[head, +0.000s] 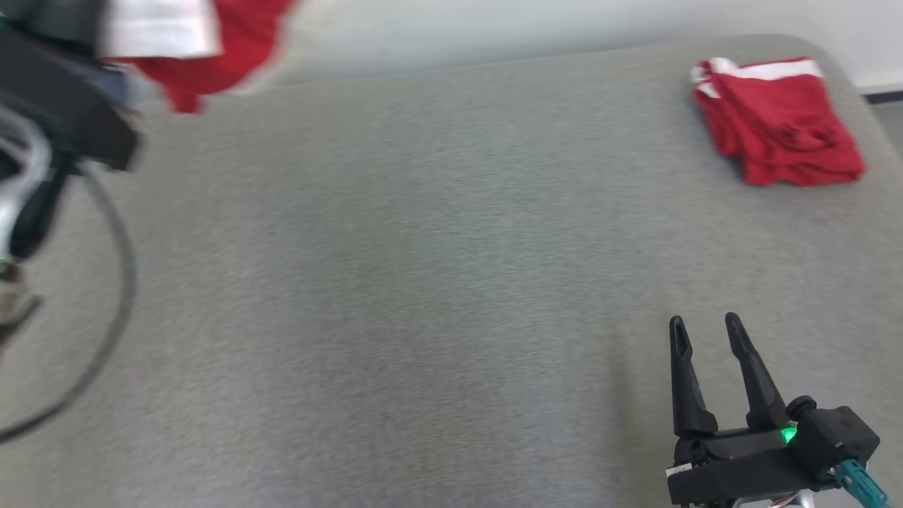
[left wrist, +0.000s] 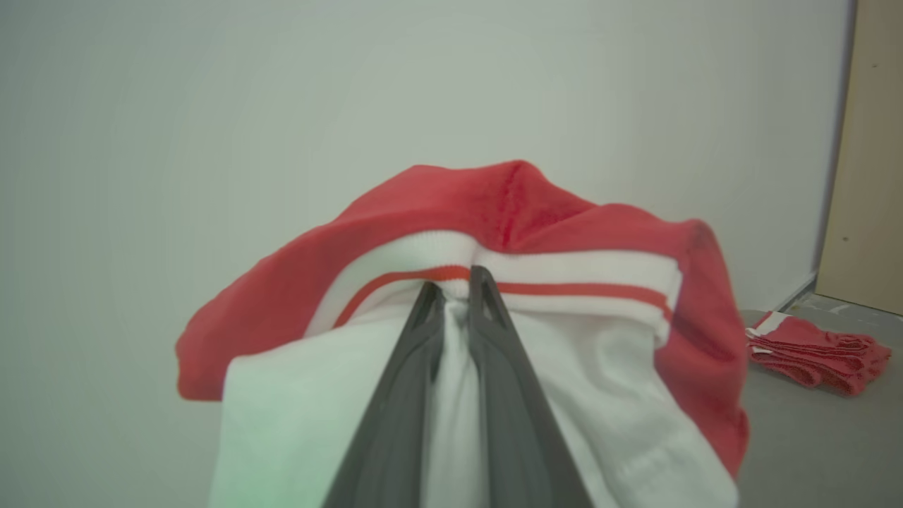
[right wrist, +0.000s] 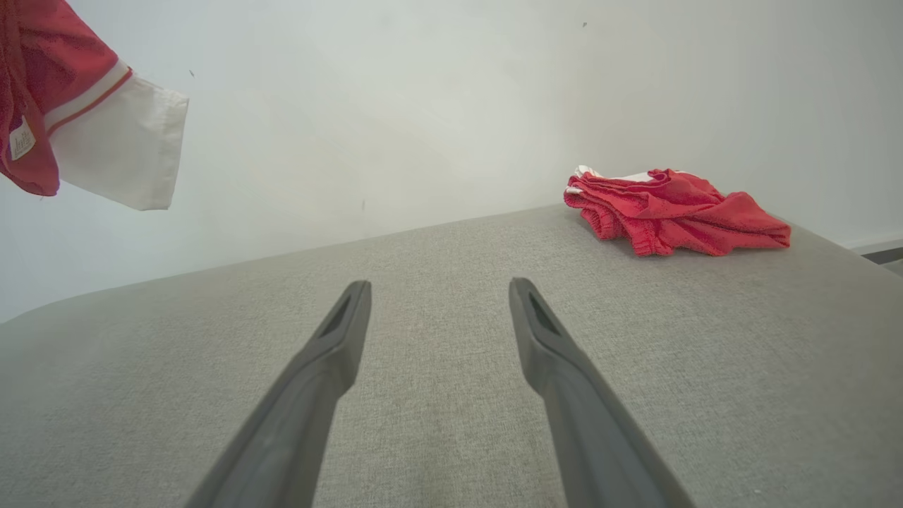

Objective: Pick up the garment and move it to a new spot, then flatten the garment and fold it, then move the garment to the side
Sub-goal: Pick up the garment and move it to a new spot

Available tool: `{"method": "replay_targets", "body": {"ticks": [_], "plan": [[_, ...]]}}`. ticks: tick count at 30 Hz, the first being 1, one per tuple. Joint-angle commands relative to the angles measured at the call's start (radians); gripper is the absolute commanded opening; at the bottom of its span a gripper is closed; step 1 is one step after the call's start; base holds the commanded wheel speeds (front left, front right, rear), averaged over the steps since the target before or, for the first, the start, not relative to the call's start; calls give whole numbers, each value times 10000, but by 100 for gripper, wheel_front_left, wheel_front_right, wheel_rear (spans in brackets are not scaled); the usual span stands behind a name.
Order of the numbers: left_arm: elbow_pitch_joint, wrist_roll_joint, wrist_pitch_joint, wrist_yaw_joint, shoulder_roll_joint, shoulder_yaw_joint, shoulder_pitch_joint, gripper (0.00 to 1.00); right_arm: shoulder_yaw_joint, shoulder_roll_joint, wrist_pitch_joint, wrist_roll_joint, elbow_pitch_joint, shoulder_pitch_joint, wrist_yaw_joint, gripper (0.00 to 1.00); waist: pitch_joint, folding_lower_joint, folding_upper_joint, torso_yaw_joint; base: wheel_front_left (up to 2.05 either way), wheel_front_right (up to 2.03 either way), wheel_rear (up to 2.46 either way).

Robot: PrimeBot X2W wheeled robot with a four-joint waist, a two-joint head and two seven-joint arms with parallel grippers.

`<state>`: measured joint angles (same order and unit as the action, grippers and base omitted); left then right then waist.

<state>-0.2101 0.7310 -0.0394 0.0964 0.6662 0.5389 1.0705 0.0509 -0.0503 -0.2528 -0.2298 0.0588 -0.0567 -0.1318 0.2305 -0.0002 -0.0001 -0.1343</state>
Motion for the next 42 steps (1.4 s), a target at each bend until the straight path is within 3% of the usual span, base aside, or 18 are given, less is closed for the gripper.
{"method": "replay_targets", "body": {"ticks": [1, 7, 15, 22, 28, 32, 37, 38, 39, 42], "plan": [[351, -61, -125, -76, -263, 177, 135, 0, 39, -1, -75, -130, 109, 53, 25, 100, -279, 2, 1, -767, 0, 0, 0], [1255, -81, -450, -380, -1334, 808, 182, 0, 132, -3, -122, -511, 277, 7, 25, 100, -295, 2, 1, -1616, 0, 0, 0], [1773, 139, -267, -819, -2267, 1347, -761, 0, 7, 0, -115, -585, 121, 120, 25, 100, -229, 2, 1, -2058, 0, 0, 0], [1740, 292, 325, -1273, -2312, 1657, -2552, 0, -74, 5, -113, -467, 40, 143, 25, 100, -110, 2, 1, -1911, 0, 0, 0], [1183, 494, 1029, -1572, -1883, 1792, -4588, 0, 82, -1, -113, -391, 124, 10, 25, 100, -18, 2, 1, -1761, 0, 0, 0], [479, 356, 1390, -1516, -1691, 2090, -5512, 0, 112, 0, -114, -365, 183, -86, 25, 100, -29, 2, 1, -1640, 0, 0, 0], [-334, 517, 2002, -1413, -1931, 2188, -6157, 0, 77, 0, -114, -133, 245, -15, 25, 100, -330, 2, 1, -1234, 0, 0, 0], [-394, 408, 2110, -1400, -1960, 2235, -6162, 68, 93, 0, -114, -101, 262, 23, 25, 100, -402, 2, 1, -1150, 0, 0, 0], [-413, 361, 2243, -1356, -2013, 2246, -6157, 100, 91, -3, -114, -58, 267, 49, 25, 100, -481, 2, 1, -1049, 0, 0, 0], [-318, 179, 2638, -1470, -2157, 2124, -6124, 100, -12, -3, -114, 89, 266, 119, 25, 100, -793, 2, 1, -702, 0, 0, 0]]}}
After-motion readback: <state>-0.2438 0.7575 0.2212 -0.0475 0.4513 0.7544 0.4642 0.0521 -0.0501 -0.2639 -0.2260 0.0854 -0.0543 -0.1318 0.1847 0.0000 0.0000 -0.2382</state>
